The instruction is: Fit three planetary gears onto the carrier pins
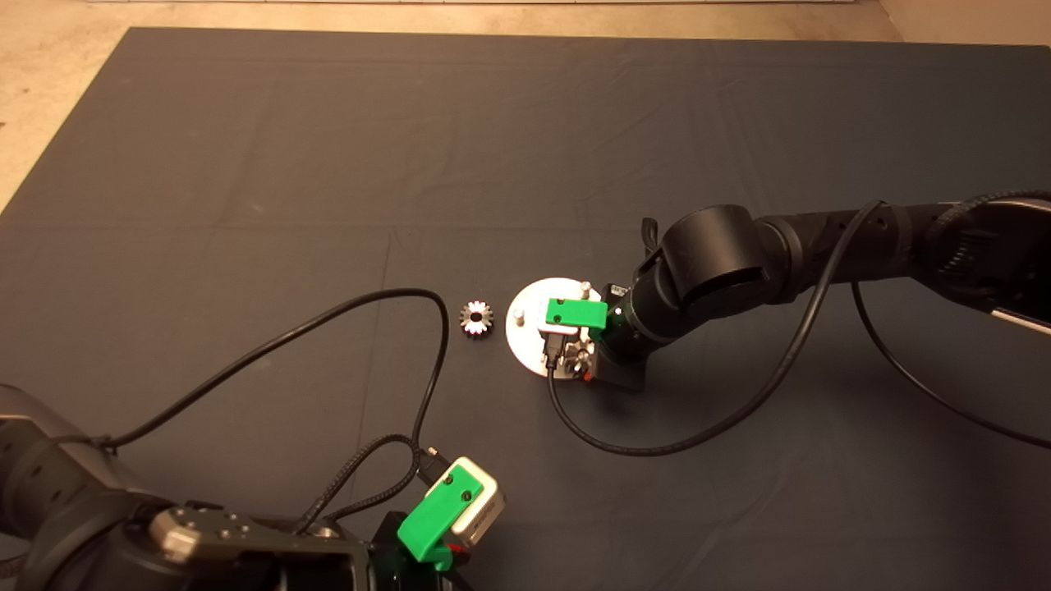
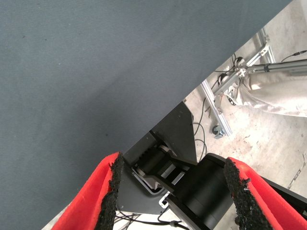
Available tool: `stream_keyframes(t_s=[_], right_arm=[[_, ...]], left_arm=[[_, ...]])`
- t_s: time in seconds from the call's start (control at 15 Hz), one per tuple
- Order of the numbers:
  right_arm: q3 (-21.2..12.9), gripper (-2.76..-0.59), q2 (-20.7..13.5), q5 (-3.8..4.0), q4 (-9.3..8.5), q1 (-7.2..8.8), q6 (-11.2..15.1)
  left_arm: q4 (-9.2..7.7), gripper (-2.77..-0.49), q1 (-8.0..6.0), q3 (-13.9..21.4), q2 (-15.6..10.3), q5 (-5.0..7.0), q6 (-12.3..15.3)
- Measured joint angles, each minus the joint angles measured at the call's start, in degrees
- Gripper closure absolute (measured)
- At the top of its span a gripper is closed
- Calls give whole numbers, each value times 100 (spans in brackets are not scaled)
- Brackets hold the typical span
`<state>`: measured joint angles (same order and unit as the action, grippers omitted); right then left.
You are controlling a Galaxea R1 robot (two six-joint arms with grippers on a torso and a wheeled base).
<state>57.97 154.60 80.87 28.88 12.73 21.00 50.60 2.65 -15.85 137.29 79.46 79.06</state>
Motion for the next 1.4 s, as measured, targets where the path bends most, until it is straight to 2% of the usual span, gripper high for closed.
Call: stream_keyframes(t_s=[0.93,1.2,1.33,1.4], right_arm=[[35,-84,20,33,-5,15,-17],[46,-90,23,79,-20,17,-19],[60,-94,22,82,-71,20,-20],[74,-95,22,88,-102,28,-20]], left_arm=[[0,-146,-5,0,-3,0,0],[0,-146,-108,0,-2,-2,2],[0,-146,-111,0,-2,-3,2],[0,-146,-111,0,-5,-41,0]])
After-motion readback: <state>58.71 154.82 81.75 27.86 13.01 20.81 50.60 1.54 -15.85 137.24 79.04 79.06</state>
